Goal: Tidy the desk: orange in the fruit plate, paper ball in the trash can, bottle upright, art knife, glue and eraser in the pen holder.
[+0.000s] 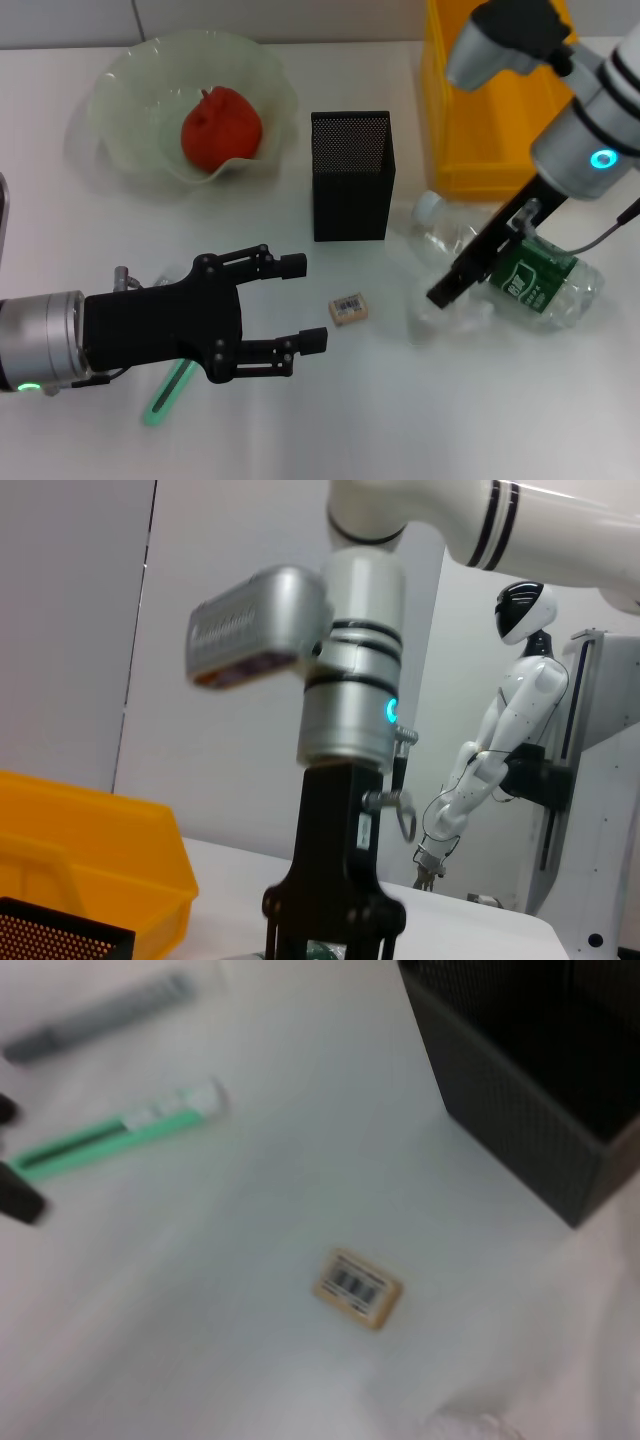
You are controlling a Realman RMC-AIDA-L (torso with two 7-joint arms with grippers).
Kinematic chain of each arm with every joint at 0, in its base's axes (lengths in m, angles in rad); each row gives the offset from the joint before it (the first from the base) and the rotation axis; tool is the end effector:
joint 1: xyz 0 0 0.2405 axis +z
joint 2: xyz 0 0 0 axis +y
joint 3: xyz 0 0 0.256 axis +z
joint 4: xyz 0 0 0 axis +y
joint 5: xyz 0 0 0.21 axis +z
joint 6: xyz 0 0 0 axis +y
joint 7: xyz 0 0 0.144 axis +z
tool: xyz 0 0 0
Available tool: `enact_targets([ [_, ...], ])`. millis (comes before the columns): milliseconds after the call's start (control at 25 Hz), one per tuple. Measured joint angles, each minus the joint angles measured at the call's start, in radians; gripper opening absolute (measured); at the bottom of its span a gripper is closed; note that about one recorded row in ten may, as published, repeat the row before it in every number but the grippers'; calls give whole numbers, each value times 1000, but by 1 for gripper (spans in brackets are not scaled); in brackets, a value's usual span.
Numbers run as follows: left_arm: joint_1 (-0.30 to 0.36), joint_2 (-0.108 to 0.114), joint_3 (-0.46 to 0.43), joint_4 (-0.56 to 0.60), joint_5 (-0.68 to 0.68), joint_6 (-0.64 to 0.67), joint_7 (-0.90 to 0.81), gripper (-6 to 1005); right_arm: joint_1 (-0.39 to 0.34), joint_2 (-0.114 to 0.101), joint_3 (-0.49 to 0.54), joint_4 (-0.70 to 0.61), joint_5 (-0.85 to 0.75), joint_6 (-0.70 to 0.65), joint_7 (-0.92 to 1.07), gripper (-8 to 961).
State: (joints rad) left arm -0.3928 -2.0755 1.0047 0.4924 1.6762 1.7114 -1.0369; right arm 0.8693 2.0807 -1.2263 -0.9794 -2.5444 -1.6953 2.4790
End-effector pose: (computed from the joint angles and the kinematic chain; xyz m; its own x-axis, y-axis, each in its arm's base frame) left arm -0.2591 0.2596 -0.0364 0.7443 0.1806 0.6430 0.2478 -0.9687 -0.0147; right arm 0.1579 0.3655 -0.0230 0.6792 -0.6538 0.3337 -0.6288 -0.7527 -0.1951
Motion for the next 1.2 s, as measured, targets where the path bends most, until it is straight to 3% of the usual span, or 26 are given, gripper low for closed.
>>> enact_targets([
  [280,3,0,0,0,-9,0,0,812,-204,-1,41,-316,139,-10,-51,457],
  [560,-4,0,0,0,-12,-6,0,812,-375,0,149,-438,225,196,-121,455],
  [720,-13,0,4,0,-12,-16,0,812,-403,1,162,-409,228,339,-170,455],
  [1000,-23,0,1,0,-12,-23,0,812,-384,-1,147,-279,230,607,-209,454],
  [1200,-23,0,0,-7,-12,-25,0,812,-335,-1,147,-180,230,669,-240,453],
])
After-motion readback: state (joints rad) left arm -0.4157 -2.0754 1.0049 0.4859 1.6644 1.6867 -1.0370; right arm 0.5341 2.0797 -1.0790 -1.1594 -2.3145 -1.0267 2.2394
